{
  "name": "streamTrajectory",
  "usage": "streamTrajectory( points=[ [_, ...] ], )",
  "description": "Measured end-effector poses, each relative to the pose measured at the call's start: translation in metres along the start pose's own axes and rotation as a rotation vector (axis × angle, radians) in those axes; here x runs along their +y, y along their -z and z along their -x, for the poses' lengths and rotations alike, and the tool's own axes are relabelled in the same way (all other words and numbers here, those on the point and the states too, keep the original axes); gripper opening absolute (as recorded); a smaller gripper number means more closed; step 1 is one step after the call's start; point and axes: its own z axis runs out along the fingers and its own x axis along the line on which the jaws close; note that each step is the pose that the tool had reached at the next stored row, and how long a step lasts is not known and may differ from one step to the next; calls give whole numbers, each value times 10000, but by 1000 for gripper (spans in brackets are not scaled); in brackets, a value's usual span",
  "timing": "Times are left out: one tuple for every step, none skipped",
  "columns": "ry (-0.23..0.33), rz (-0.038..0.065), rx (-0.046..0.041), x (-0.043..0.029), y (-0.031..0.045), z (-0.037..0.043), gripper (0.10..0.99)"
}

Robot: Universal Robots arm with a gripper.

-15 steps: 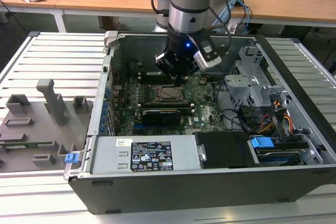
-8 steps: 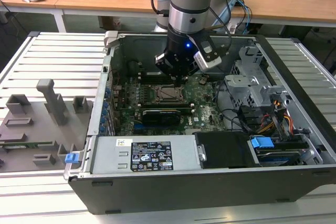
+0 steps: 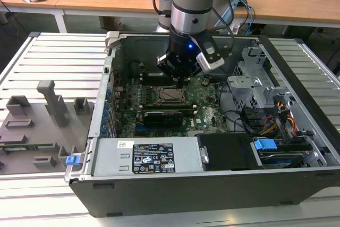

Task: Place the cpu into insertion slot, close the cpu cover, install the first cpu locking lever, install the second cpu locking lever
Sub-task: 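Install the second cpu locking lever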

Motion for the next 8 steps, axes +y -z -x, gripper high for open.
streamTrajectory(
  points=[
    [0,-1,0,-2,0,0,106],
    [-1,0,0,-4,0,0,106],
    [-1,-1,0,-7,0,-1,106],
    [-1,0,0,-9,1,-1,106],
    [-1,-1,0,-10,1,-1,106],
    [-1,-1,0,-12,1,-1,106],
    [-1,-1,0,-14,1,-1,106],
    [-1,-1,0,-15,1,-1,106]
  ],
)
